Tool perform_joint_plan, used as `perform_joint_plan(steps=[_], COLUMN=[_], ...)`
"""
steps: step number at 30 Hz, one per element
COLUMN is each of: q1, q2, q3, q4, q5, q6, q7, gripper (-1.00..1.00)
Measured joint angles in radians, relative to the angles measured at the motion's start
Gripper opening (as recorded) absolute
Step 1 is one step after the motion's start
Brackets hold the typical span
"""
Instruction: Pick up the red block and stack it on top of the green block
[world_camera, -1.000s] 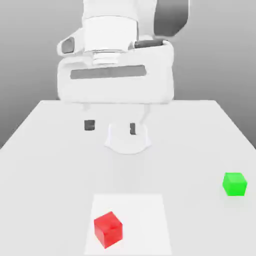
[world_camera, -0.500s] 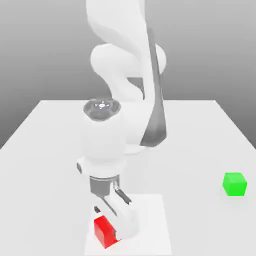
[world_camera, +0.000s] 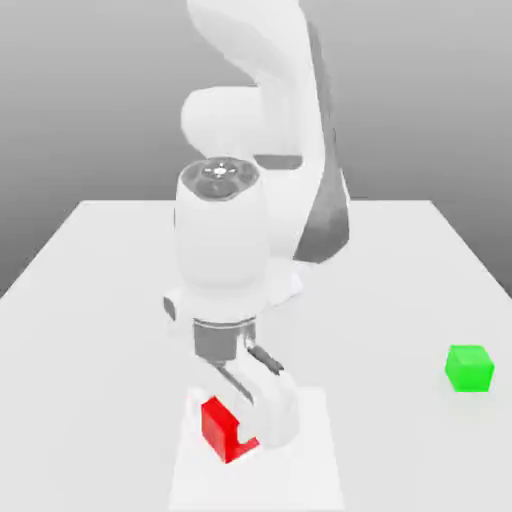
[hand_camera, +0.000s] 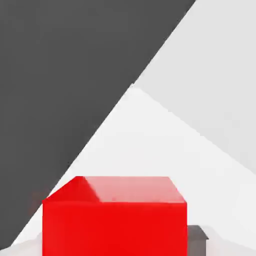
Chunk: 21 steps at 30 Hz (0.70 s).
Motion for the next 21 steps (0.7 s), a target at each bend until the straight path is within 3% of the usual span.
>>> perform_joint_plan(steps=[11, 13, 17, 18, 21], q1=[0.463, 0.581, 0.574, 0.585, 0.585], q2=[-0.13, -0.111, 0.021, 0.05, 0.05], q3=[0.284, 0.285, 0.193, 0.174, 0.174], q4=[-0.073, -0.079, -0.074, -0.072, -0.072], q5=[0.029, 0.0, -0.128, -0.157, -0.157], q6=[-0.054, -0.031, 0.086, 0.112, 0.112], q7=[-0.101, -0.088, 0.002, 0.023, 0.023], gripper=[-1.0, -1.0, -1.0, 1.0, 1.0])
